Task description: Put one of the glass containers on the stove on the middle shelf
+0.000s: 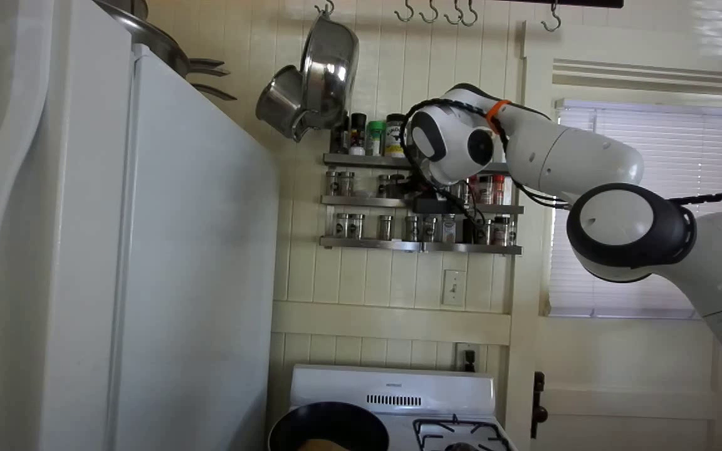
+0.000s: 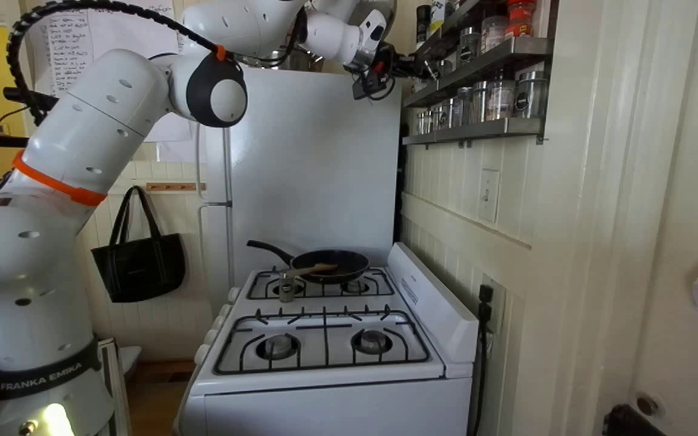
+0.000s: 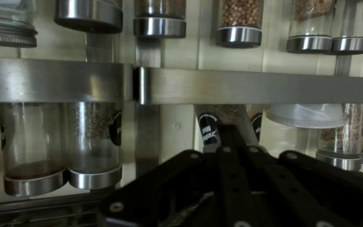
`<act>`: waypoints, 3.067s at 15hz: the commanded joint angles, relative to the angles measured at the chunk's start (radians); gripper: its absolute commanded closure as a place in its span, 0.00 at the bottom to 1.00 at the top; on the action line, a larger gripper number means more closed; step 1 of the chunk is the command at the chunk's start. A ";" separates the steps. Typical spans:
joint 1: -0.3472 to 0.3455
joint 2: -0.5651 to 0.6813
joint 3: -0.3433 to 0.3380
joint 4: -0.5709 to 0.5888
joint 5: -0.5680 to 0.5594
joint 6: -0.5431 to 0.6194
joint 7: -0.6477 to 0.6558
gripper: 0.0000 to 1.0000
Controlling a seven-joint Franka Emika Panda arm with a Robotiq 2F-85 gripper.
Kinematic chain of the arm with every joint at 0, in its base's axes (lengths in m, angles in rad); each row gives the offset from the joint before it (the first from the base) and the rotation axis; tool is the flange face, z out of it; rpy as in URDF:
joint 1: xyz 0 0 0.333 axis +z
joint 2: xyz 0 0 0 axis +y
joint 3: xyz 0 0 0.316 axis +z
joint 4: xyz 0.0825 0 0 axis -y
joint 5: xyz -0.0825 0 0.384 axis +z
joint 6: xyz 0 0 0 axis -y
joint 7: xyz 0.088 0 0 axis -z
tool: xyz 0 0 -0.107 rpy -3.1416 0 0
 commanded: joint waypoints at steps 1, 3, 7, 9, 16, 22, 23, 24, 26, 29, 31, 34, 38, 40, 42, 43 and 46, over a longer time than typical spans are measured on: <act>0.008 0.003 0.005 0.008 0.001 -0.006 0.007 1.00; 0.012 0.005 0.004 0.013 -0.003 -0.021 0.015 1.00; 0.009 0.006 0.012 0.009 0.002 -0.037 0.016 1.00; 0.007 0.005 0.015 0.005 0.006 -0.034 0.014 1.00; 0.004 0.004 0.021 0.000 0.011 -0.029 0.011 1.00; 0.000 -0.015 0.042 -0.017 0.026 0.039 -0.015 1.00; -0.004 -0.020 0.051 -0.021 0.035 0.058 -0.024 1.00; -0.007 -0.022 0.062 -0.023 0.044 0.079 -0.032 1.00; -0.007 -0.019 0.073 -0.014 0.052 0.103 -0.036 1.00; -0.008 -0.014 0.085 -0.009 0.056 0.115 -0.037 1.00; -0.011 -0.013 0.092 -0.009 0.060 0.113 -0.039 1.00; -0.010 -0.011 0.106 -0.017 0.061 0.102 -0.059 1.00; -0.011 -0.035 0.136 -0.064 0.044 0.086 -0.233 1.00; -0.040 -0.099 0.184 -0.230 -0.046 0.054 -0.190 1.00; -0.054 -0.126 0.203 -0.297 -0.100 0.051 -0.185 1.00; -0.057 -0.133 0.218 -0.311 -0.112 0.060 -0.214 1.00; -0.095 -0.192 0.253 -0.441 -0.195 0.055 -0.198 1.00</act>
